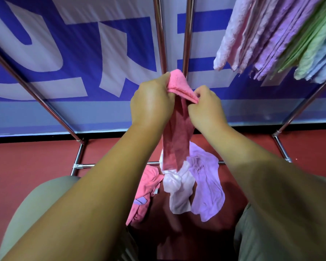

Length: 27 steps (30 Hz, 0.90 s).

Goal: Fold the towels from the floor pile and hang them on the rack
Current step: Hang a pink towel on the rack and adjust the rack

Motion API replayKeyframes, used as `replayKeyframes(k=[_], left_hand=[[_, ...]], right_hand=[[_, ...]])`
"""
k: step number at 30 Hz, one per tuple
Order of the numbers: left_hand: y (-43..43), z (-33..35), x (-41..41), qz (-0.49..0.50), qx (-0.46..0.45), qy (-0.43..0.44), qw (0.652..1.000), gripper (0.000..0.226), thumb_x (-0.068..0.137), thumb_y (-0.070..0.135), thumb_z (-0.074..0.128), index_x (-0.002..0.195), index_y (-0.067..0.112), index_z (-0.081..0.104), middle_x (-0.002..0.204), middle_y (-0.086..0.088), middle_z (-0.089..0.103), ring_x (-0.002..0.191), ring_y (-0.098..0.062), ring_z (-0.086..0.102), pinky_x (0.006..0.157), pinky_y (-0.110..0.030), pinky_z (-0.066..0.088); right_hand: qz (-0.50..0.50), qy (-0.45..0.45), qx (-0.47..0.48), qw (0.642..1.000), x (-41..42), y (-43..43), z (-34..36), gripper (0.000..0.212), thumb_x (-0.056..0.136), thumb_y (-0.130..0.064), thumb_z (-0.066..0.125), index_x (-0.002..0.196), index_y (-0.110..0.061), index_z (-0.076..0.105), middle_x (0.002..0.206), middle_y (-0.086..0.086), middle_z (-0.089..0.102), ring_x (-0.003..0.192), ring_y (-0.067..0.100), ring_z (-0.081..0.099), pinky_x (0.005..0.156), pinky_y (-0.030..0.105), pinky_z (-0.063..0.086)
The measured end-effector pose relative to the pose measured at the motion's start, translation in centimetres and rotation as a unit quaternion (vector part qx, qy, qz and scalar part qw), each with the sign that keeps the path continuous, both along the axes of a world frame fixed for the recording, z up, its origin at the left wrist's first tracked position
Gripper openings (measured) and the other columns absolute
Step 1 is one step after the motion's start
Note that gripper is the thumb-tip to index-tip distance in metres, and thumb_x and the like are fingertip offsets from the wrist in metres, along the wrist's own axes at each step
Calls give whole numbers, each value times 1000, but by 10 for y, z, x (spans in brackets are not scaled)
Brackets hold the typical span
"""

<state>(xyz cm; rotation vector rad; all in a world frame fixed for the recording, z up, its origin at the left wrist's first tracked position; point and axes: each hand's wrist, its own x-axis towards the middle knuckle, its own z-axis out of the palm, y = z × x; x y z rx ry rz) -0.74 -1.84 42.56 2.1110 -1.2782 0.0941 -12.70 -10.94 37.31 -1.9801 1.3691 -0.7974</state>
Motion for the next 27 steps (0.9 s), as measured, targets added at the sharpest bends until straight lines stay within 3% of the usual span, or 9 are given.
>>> replayKeyframes(k=[4, 8, 11, 19, 23, 27], left_hand=[[16, 9, 18, 47, 13, 7, 999, 43, 97, 25, 53, 137, 35, 63, 117, -3, 76, 106, -36, 67, 78, -40, 51], [35, 18, 27, 70, 23, -5, 997, 35, 99, 28, 54, 133, 27, 64, 117, -7, 75, 107, -40, 66, 76, -40, 46], [48, 29, 33, 84, 22, -11, 996, 45, 101, 31, 55, 146, 27, 56, 120, -9, 74, 110, -41, 66, 76, -41, 44], [63, 90, 43, 101, -13, -38, 994, 33, 99, 24, 54, 131, 17, 54, 104, -11, 72, 96, -41, 66, 71, -39, 40], [55, 125, 48, 94, -18, -107, 990, 39, 97, 24, 57, 134, 19, 48, 99, -9, 73, 78, -38, 58, 65, -39, 37], [51, 157, 58, 91, -27, -143, 985, 25, 97, 23, 56, 121, 17, 52, 96, -12, 71, 75, -38, 55, 61, -41, 38]], right_hand=[[21, -20, -64, 998, 6, 21, 7, 19, 93, -11, 54, 108, -17, 64, 99, 9, 70, 92, 33, 61, 70, 37, 44], [37, -45, -59, 997, 9, 39, 19, 25, 94, -14, 53, 111, -23, 69, 95, 5, 71, 88, 29, 62, 70, 35, 45], [41, -59, -67, 995, 13, 50, 38, 26, 93, -16, 54, 109, -27, 71, 84, -2, 67, 79, 23, 59, 65, 29, 39], [58, -46, -132, 988, 26, 60, 136, 26, 93, -18, 50, 104, -22, 74, 83, -3, 65, 77, 22, 55, 64, 29, 37], [62, -34, -177, 982, 37, 59, 184, 20, 94, -27, 50, 89, -17, 67, 79, -1, 64, 78, 28, 59, 62, 33, 40], [63, 8, -236, 970, 51, 57, 226, 18, 94, -32, 47, 81, -22, 55, 83, 3, 65, 82, 34, 58, 63, 34, 40]])
